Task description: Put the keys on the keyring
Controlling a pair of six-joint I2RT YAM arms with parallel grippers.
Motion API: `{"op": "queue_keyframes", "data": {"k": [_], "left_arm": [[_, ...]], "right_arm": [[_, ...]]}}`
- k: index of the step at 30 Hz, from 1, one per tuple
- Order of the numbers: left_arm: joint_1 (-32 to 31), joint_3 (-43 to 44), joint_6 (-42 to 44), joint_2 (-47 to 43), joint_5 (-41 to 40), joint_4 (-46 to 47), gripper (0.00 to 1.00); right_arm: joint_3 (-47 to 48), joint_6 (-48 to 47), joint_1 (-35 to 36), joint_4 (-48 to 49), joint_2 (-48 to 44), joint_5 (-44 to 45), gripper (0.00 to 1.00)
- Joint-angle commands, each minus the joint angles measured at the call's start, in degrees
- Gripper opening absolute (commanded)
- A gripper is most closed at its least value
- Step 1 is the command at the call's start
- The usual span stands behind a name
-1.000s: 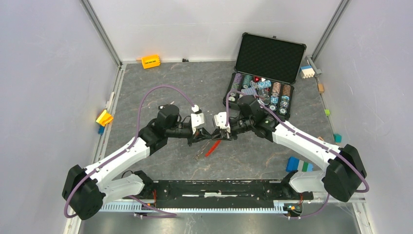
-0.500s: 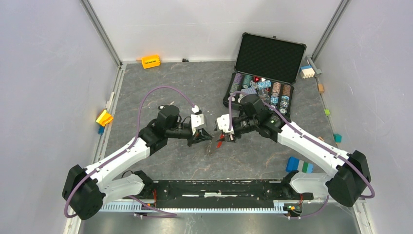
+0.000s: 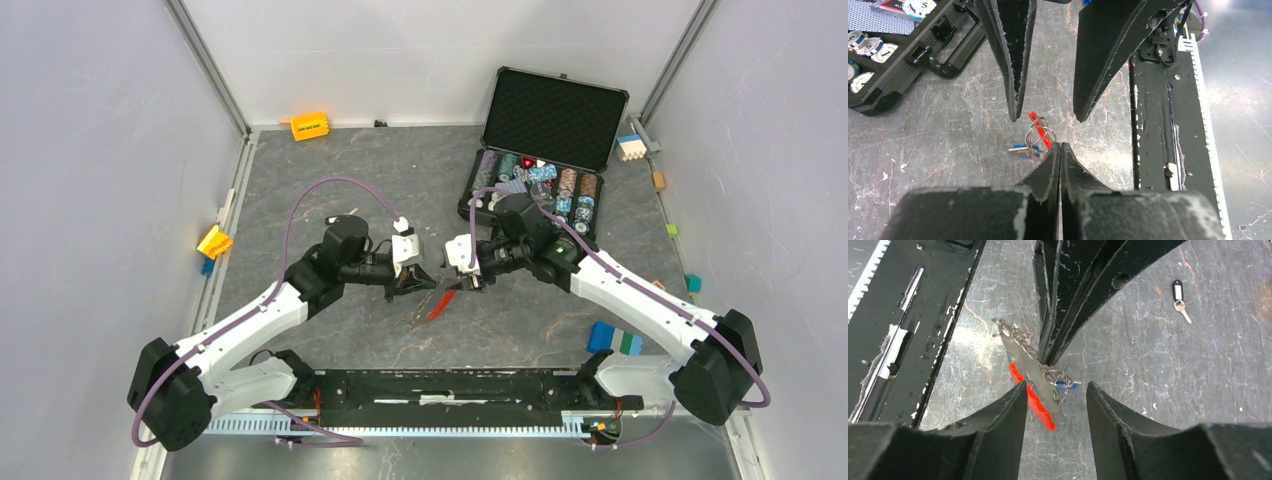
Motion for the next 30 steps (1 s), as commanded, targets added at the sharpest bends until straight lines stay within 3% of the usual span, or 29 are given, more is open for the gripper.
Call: {"op": "queue_keyframes", "data": {"k": [1, 13, 19, 23, 28, 30], "left_arm": [[0.0, 1.8, 0.4, -1.4, 2.7, 2.6, 0.02], [0.0, 2.4, 0.5, -2.7, 4.4, 1.9, 0.02], [0.1, 2.4, 0.6, -3.0, 4.3, 1.9, 0.02], [0.0, 2.3, 0.7, -3.0, 4.1, 1.9, 0.02], [0.0, 2.2, 3.8, -3.3, 4.2, -0.2, 0.02], [0.0, 2.2, 7.1, -3.5, 4.6, -2.0, 0.02]], "right_arm": [[-0.4, -0.6, -0.1, 0.9, -1.1, 0.8, 0.53], [1.1, -4.0, -0.1, -3.3, 3.9, -2.2, 0.54], [1.5, -4.7, -0.1, -4.7, 6.3, -4.8, 0.49], [1.8, -4.7, -0.2, -4.8, 6.8, -5.6, 0.34], [1.9, -4.7, -0.2, -4.8, 6.5, -5.5, 0.04], [1.7, -4.8, -0.3, -4.6, 6.0, -5.5, 0.00]]}}
